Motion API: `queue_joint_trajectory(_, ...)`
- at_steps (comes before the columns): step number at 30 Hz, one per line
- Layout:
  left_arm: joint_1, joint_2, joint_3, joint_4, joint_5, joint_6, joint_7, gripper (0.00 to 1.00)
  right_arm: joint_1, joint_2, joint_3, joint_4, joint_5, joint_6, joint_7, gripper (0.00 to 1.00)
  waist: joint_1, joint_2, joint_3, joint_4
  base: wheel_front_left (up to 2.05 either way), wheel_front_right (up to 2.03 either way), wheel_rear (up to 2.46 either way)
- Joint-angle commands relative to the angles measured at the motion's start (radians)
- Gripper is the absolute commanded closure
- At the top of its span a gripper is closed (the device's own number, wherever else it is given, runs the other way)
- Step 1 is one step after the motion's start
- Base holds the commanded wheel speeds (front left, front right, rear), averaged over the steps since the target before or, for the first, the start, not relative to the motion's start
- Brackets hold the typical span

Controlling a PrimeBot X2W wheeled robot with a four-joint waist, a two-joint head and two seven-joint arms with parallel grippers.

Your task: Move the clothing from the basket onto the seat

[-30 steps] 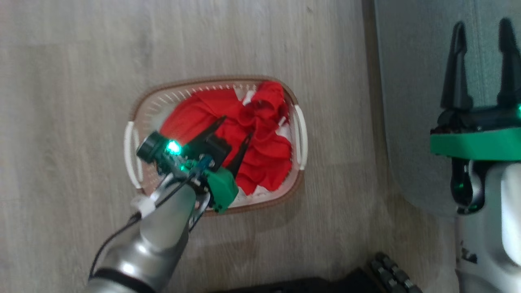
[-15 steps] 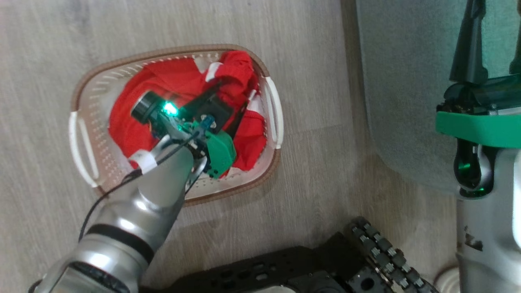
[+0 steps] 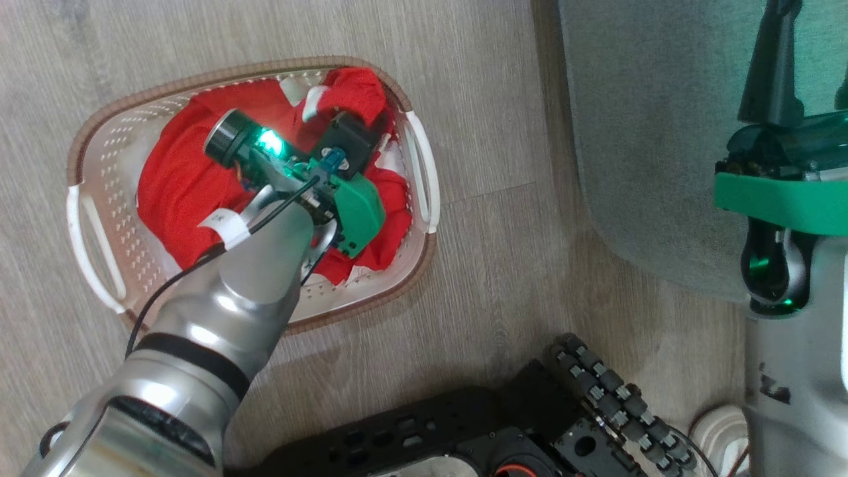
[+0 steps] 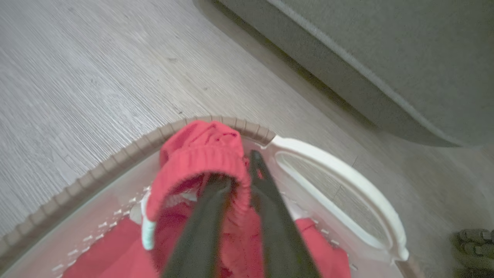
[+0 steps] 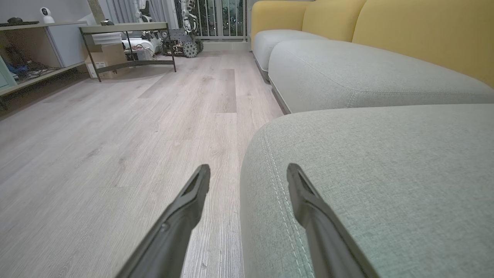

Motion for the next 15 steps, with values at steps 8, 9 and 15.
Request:
queue_joint_trajectory(8, 0.055, 0.007, 0.007, -0.129, -0.062, 0.029, -0.012, 1.00, 0.015, -0.009, 0.012, -0.001, 0.000, 0.000, -0.006, 0.00, -0.0001, 0.0000, -0.074, 0.028, 0.00, 0.00, 0.00)
queue_joint_trajectory(9, 0.065, 0.007, 0.012, -0.143, -0.066, 0.032, -0.012, 1.00, 0.017, -0.009, 0.013, 0.004, -0.003, 0.000, -0.006, 0.00, -0.0001, 0.0000, -0.089, 0.033, 0.00, 0.00, 0.00)
queue_joint_trajectory(15, 0.130, 0.014, 0.030, -0.230, -0.055, 0.036, -0.012, 1.00, 0.041, -0.009, 0.016, 0.049, -0.024, 0.000, -0.006, 0.00, -0.0001, 0.0000, -0.204, 0.070, 0.00, 0.00, 0.00)
